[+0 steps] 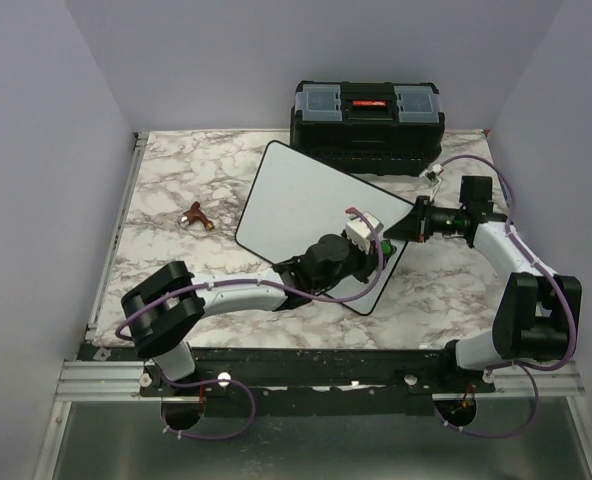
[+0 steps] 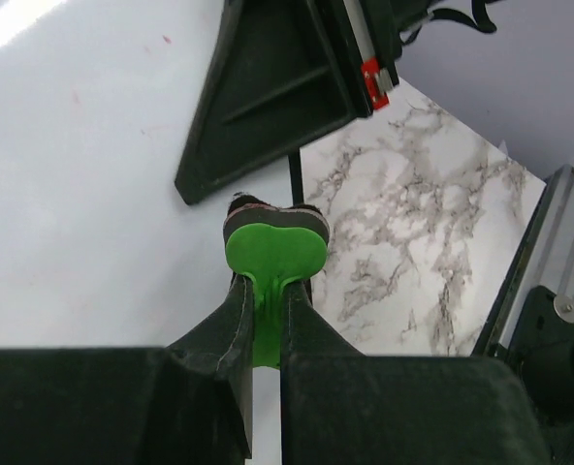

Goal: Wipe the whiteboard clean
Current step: Erase the whiteboard at the whiteboard stand.

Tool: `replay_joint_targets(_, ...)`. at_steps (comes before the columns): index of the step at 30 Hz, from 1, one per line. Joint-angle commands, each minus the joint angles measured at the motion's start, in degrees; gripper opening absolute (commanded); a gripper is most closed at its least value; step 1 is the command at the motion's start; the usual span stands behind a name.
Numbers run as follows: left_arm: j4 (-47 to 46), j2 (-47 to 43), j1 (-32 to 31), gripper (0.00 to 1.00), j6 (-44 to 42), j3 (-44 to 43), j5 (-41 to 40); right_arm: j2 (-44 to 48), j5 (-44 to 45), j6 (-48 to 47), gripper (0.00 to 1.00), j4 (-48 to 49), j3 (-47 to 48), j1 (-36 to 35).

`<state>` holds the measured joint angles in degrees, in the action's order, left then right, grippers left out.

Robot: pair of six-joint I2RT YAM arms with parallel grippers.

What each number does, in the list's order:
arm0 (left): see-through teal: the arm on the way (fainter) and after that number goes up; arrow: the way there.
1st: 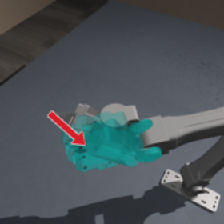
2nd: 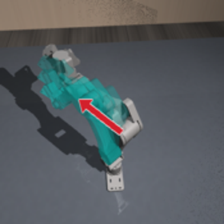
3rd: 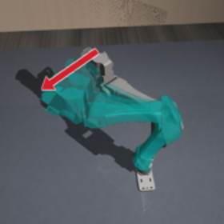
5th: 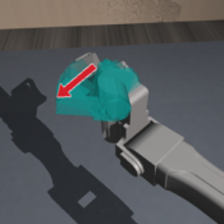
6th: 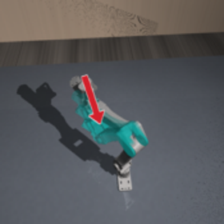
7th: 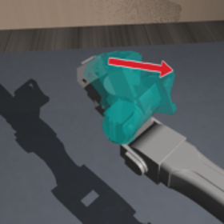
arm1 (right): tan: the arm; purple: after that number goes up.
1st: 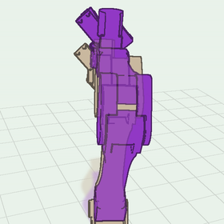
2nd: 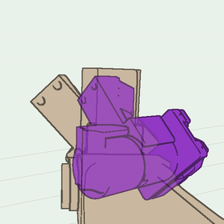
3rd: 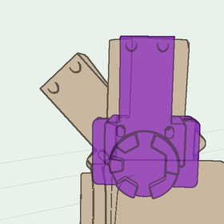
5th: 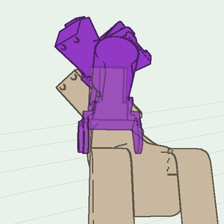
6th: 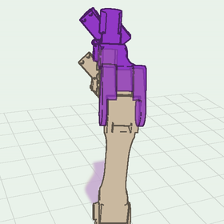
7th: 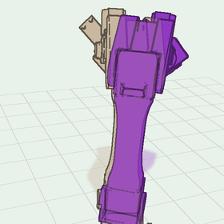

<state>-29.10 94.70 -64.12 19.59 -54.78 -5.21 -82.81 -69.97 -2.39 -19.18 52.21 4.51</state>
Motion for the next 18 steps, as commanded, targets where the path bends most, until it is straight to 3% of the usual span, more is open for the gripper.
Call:
replay_joint_targets(1,6.2,0.2,0.3,0.0,-2.8,-4.1,-3.8,1.5,-7.6,0.3,0.01,0.5,0.4,0.0)
replay_joint_targets(18,13.4,10.7,-1.2,0.0,0.2,-8.9,0.7,1.5,-7.6,0.3,0.01,0.4,0.5,0.1)
